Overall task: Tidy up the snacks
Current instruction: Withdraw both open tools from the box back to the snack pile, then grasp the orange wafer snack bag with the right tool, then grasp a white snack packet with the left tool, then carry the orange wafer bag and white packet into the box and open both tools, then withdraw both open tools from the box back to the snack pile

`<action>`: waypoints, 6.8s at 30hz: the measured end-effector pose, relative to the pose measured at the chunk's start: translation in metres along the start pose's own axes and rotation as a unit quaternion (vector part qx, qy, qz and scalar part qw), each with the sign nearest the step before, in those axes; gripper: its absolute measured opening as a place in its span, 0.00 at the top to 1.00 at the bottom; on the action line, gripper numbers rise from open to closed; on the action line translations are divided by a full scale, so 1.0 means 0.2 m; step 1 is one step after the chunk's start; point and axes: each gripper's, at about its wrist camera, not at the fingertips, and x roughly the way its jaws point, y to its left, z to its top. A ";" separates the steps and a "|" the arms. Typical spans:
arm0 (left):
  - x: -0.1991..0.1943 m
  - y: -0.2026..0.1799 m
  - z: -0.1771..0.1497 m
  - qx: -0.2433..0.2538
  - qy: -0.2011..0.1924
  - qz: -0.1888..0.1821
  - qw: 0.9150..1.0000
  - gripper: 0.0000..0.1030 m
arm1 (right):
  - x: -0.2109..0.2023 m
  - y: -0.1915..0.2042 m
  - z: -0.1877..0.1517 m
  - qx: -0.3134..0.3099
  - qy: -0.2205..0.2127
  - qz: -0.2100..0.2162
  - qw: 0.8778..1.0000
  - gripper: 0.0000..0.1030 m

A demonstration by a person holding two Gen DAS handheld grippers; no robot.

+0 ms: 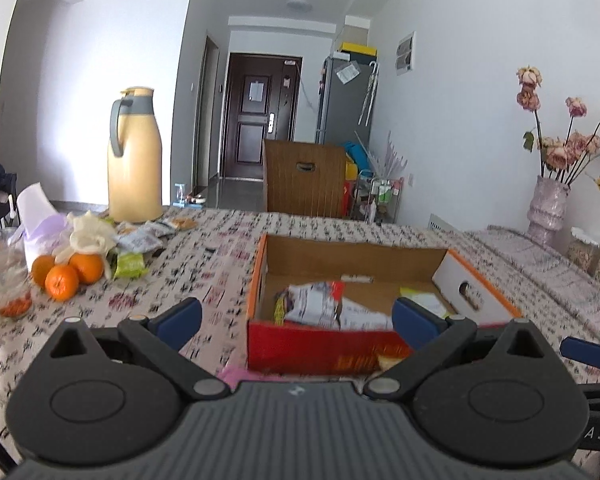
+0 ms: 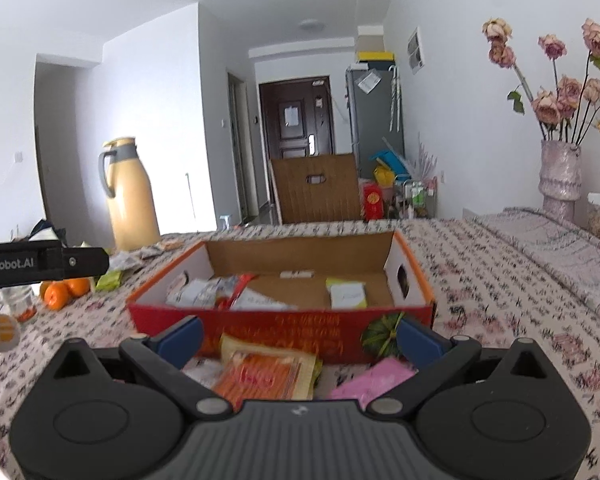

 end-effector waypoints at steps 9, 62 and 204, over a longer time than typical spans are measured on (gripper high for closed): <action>-0.04 0.09 -0.14 0.003 0.024 0.011 1.000 0.00 | 0.07 0.12 -0.10 -0.015 0.048 0.018 0.999 0.00; -0.05 0.01 -0.32 0.019 0.097 -0.026 0.995 0.00 | -0.02 0.01 -0.16 0.022 0.030 0.009 0.999 0.58; 0.67 -0.14 0.33 -0.011 0.023 -0.025 0.999 0.00 | 0.70 -0.21 0.36 0.058 0.001 -0.038 0.998 0.00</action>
